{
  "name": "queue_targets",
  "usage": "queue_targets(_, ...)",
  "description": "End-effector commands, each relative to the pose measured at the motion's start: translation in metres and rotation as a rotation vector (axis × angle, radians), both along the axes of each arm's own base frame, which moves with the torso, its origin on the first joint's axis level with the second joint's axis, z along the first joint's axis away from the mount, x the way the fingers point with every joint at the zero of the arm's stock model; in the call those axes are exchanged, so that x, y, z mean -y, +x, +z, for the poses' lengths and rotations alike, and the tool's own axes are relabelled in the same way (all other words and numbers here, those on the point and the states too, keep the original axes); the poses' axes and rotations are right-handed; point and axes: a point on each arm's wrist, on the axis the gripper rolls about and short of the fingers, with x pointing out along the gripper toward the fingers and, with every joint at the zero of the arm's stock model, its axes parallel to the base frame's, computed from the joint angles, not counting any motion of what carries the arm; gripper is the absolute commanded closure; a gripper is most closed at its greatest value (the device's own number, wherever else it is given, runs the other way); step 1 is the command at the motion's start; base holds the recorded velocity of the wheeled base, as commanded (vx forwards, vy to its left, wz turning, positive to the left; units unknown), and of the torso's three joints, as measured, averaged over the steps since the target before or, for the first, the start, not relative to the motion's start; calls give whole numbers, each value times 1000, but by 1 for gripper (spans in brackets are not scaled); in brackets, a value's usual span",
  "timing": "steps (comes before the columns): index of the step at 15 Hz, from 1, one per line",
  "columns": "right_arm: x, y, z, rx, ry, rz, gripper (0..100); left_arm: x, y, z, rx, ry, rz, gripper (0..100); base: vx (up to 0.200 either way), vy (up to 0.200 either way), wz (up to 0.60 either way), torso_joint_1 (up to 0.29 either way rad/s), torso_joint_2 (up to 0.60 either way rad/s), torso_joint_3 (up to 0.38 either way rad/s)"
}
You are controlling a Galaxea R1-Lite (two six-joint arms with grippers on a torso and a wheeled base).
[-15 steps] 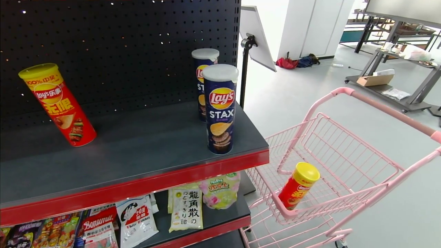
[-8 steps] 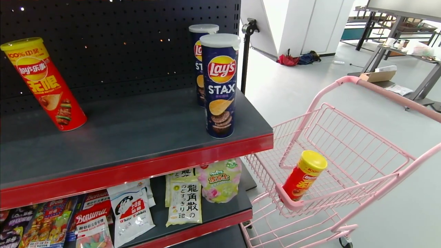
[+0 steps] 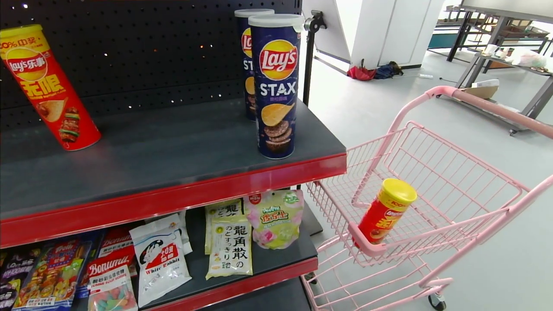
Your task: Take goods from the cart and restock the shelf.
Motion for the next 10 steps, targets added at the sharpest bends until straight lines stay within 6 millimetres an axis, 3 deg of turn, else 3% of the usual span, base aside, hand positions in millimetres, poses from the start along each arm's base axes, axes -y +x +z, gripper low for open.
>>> queue_targets(1, 0, 1, 1, -13, 2, -6, 0, 0, 0, 0, 0, 0, 1, 0, 0, 0, 0, 0, 0, 0)
queue_targets(3, 0, 2, 10, -15, -7, 6, 0, 0, 0, 0, 0, 0, 1, 0, 0, 0, 0, 0, 0, 0)
queue_targets(4, -1, 11, 63, -21, 24, 37, 0, 0, 0, 0, 0, 0, 1, 0, 0, 0, 0, 0, 0, 0)
queue_targets(5, -1, 35, 120, -39, 145, 37, 0, 0, 0, 0, 0, 0, 1, 0, 0, 0, 0, 0, 0, 0)
queue_targets(6, -2, 58, 156, -51, 210, 59, 0, 0, 0, 0, 0, 0, 1, 0, 0, 0, 0, 0, 0, 0)
queue_targets(7, -5, 83, 159, -131, 200, 114, 0, 0, 0, 0, 0, 0, 1, 0, 0, 0, 0, 0, 0, 0)
queue_targets(9, -16, 114, 128, -275, 172, 226, 0, 0, 0, 0, 0, 0, 1, 0, 0, 0, 0, 0, 0, 0)
queue_targets(10, -22, 136, 94, -356, 193, 238, 0, 0, 0, 0, 0, 0, 3, 0, 0, 0, 0, 0, 0, 0)
